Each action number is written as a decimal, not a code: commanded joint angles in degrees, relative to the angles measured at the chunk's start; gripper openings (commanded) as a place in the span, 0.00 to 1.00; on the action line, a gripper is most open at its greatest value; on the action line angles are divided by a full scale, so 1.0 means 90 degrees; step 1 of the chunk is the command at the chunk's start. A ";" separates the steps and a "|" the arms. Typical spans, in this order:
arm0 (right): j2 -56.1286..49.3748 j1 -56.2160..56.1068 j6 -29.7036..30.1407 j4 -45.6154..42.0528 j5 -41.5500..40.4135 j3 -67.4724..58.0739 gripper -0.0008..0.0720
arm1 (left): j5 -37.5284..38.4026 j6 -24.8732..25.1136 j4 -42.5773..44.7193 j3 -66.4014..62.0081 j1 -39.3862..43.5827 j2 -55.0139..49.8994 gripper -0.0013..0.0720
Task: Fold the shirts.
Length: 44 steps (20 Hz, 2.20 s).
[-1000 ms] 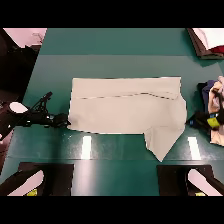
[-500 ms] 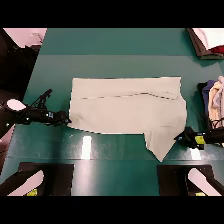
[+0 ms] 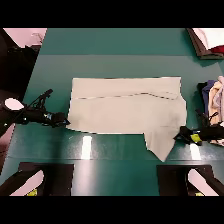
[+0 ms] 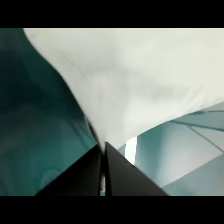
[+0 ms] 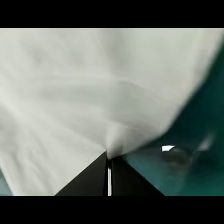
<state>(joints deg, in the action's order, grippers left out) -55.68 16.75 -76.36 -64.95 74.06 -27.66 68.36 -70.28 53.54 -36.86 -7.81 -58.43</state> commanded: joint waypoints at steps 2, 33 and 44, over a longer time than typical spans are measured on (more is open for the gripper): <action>0.1054 -0.0051 -0.0010 -0.1382 0.1270 -0.0675 0.03 | 0.0843 -0.0027 0.1207 0.0073 -0.0002 0.0780 0.05; -0.3283 -0.1700 -0.0546 -0.0092 -0.0573 -0.5571 0.24 | -0.2363 0.0070 -0.1030 -0.2120 -0.0005 -0.1996 0.77; -0.3262 -0.0189 0.0274 0.0886 0.0622 -0.5559 0.88 | -0.0675 0.0197 -0.1479 -0.2866 -0.0002 -0.1970 0.05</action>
<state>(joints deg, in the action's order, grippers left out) -85.97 10.63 -76.34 -57.82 75.37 -81.06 57.60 -69.08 40.82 -62.04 -7.81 -76.12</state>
